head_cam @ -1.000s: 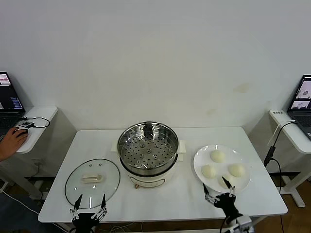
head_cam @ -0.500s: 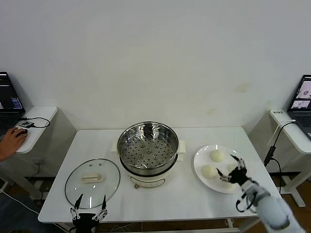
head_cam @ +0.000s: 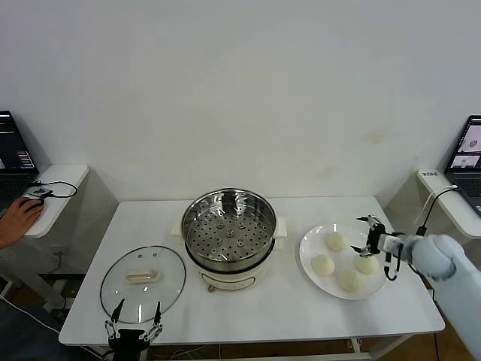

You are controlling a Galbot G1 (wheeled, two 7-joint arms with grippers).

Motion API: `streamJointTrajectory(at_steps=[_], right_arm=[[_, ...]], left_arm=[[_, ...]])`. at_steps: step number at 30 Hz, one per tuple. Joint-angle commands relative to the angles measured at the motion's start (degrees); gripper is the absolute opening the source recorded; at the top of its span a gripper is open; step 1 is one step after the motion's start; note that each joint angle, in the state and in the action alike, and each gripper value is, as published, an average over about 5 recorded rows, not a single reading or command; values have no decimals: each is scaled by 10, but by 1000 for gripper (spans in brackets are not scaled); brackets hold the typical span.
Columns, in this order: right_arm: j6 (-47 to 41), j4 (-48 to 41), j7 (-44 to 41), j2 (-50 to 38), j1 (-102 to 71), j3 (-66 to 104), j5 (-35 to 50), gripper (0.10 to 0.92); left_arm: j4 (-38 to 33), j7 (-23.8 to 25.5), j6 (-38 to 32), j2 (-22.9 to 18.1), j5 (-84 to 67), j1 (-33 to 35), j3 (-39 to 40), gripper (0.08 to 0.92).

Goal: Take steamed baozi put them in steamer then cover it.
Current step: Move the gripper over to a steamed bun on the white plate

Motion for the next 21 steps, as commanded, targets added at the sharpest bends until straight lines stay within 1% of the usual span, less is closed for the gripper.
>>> streamJointTrajectory(at_steps=[1,8,17,21], right_arm=[[29,-107,-96,-1,168,-160,-8,823],[64,-207,-133,63,237,-237,-29,823],[71,-272,-133,110,254,-261,-57,823],[69,-287,-130,126,253,-263,-63,823]], left_arm=[[3,0,-8,0,11,0,-1,823],[13,-2,-14,2,20,-7,-8,823],[20,-2,-14,3,20,-11,-13,823],[22,-2,-15,4,19,-12,-14,823]])
